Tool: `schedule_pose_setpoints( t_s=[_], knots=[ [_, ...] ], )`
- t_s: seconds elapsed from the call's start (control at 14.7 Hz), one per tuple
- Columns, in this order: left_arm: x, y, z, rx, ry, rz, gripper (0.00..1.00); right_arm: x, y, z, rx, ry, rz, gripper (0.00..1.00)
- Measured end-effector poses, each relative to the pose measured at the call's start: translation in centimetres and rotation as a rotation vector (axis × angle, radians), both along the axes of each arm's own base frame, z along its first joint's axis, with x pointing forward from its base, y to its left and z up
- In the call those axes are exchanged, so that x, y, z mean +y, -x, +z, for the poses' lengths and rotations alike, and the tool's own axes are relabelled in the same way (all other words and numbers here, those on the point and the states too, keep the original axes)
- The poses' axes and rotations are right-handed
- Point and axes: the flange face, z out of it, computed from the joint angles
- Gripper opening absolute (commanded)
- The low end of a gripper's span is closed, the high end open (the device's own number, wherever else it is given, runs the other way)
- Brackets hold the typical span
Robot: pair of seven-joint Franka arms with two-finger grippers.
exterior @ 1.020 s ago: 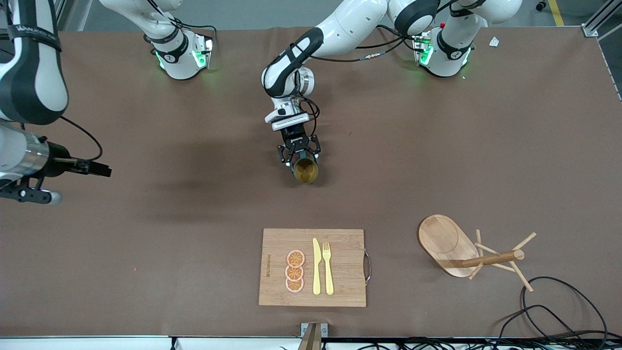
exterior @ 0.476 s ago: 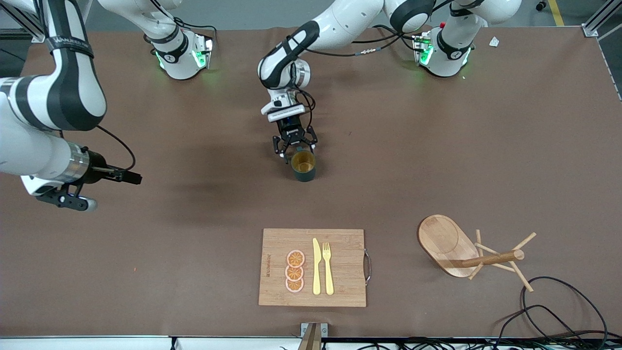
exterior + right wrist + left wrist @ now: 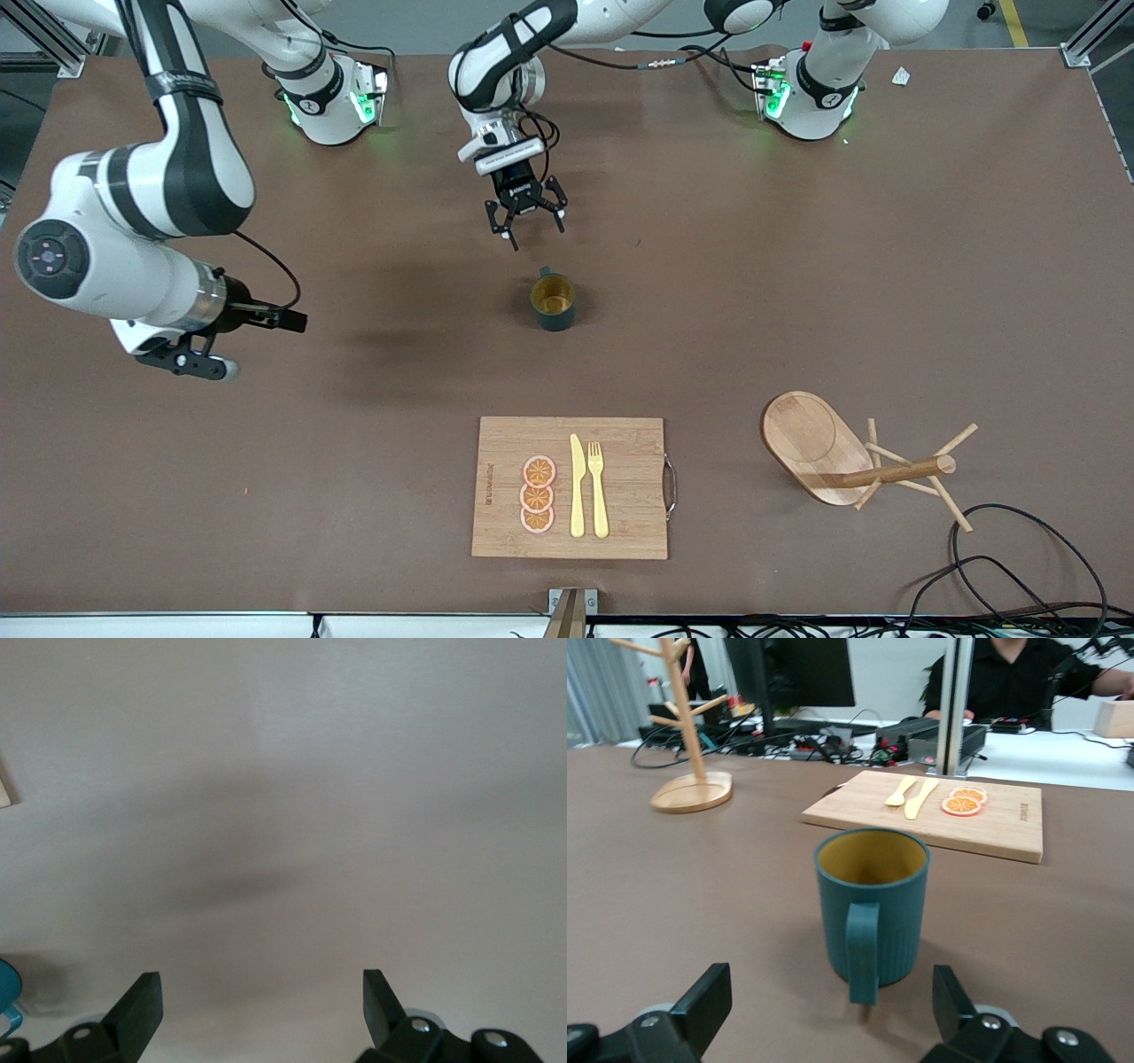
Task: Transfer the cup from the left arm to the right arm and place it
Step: 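Raise the left gripper while the right gripper lowers onto the mug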
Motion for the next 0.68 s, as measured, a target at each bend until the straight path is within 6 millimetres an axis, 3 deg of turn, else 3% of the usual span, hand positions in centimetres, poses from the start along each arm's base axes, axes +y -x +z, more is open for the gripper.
schedule_pose_setpoints(
  t_s=[0.14, 0.34, 0.54, 0.68],
  knots=[
    [-0.7, 0.6, 3.8, 0.039, 0.058, 0.042, 1.0, 2.7, 0.6, -0.8, -0.004, -0.005, 0.04, 1.0],
    [-0.8, 0.0, 10.2, 0.089, 0.134, 0.112, 1.0, 9.8, 2.0, -0.8, -0.042, -0.014, 0.154, 1.0],
    [0.5, -3.6, 16.7, 0.147, 0.192, 0.196, 1.0, 16.7, 4.0, -1.8, -0.078, -0.021, 0.239, 1.0],
    [2.2, -6.8, 20.5, 0.201, 0.208, 0.246, 1.0, 19.7, 4.7, -3.4, -0.092, -0.019, 0.243, 1.0]
  ],
)
